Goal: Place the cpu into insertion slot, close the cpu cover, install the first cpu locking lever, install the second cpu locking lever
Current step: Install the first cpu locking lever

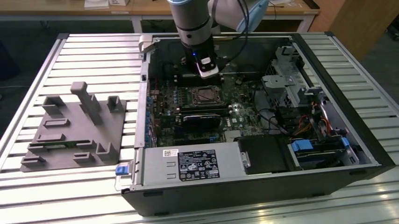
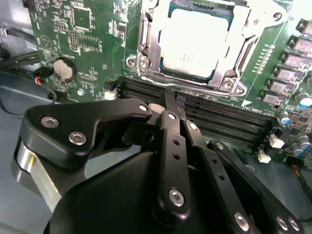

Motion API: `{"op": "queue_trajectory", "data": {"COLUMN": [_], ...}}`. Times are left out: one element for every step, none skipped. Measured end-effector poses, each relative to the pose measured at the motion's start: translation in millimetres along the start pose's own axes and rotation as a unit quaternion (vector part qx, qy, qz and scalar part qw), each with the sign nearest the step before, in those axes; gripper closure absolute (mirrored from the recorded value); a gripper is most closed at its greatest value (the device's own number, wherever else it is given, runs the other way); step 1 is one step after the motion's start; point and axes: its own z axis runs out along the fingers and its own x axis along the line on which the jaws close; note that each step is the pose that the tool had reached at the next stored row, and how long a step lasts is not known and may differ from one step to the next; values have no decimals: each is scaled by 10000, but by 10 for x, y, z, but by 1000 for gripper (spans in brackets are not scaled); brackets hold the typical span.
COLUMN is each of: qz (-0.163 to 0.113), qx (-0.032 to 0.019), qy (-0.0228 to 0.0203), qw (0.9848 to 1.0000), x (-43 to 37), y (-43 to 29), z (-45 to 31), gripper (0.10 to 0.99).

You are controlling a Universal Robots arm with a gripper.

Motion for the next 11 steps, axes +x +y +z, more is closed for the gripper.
{"op": "queue_trajectory", "data": {"qz": [0, 0, 0, -1, -5, -11, -18, -27, -34, -42, -52], "qx": [0, 0, 1, 17, 52, 96, 148, 206, 260, 315, 372], "qy": [0, 0, 0, 7, 18, 27, 33, 39, 47, 54, 61], "qw": [10000, 10000, 10000, 10000, 10000, 9999, 9999, 9998, 9996, 9995, 9993], "x": [0, 0, 0, 0, 0, -1, -3, -5, -8, -12, -17], "y": [0, 0, 0, 0, 0, 0, 0, 1, 2, 3, 5], "z": [0, 0, -1, -1, 0, 3, 5, 7, 8, 10, 12], "gripper": [980, 980, 980, 980, 980, 980, 980, 980, 980, 980, 980]}}
